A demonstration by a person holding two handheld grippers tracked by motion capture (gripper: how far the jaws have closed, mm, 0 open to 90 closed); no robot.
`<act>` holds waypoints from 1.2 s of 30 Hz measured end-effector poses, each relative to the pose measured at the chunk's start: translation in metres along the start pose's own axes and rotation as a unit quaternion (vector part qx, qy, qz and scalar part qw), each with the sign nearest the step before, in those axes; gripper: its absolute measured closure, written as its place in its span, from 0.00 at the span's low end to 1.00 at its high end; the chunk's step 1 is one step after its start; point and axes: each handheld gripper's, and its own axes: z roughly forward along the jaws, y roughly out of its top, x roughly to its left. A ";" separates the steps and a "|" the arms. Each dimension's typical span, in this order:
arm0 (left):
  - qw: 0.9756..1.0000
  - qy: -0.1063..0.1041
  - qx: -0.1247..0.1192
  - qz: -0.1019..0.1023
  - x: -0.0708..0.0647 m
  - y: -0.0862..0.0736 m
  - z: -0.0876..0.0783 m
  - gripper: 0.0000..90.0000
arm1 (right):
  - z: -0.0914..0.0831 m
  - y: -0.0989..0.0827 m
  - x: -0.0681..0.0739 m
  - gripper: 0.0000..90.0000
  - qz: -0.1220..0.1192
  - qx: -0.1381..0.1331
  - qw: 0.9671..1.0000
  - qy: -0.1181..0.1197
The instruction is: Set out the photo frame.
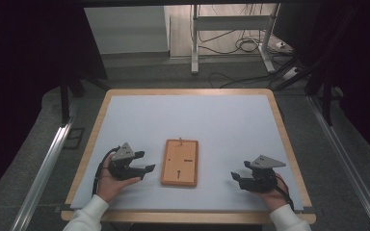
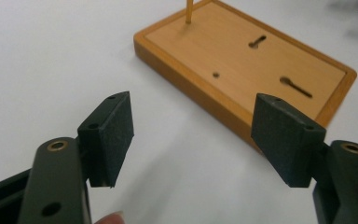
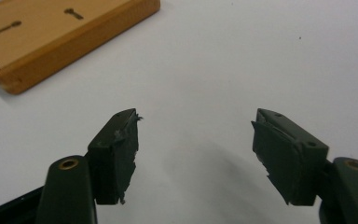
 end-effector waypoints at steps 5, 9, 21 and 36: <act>1.000 -0.009 0.007 0.011 0.004 0.013 0.014 0.31 | -0.003 -0.001 0.008 0.31 -0.001 0.005 1.000 0.008; 0.999 -0.021 0.010 0.024 0.007 0.027 0.026 0.31 | -0.008 0.002 0.015 0.29 0.001 -0.005 1.000 0.012; 0.996 -0.040 0.026 0.069 0.001 0.055 0.057 0.39 | -0.010 0.003 0.022 0.29 -0.020 -0.010 1.000 0.009; 0.996 -0.052 0.028 0.063 0.015 0.069 0.081 0.42 | 0.002 0.010 0.035 0.28 -0.032 -0.008 0.999 0.024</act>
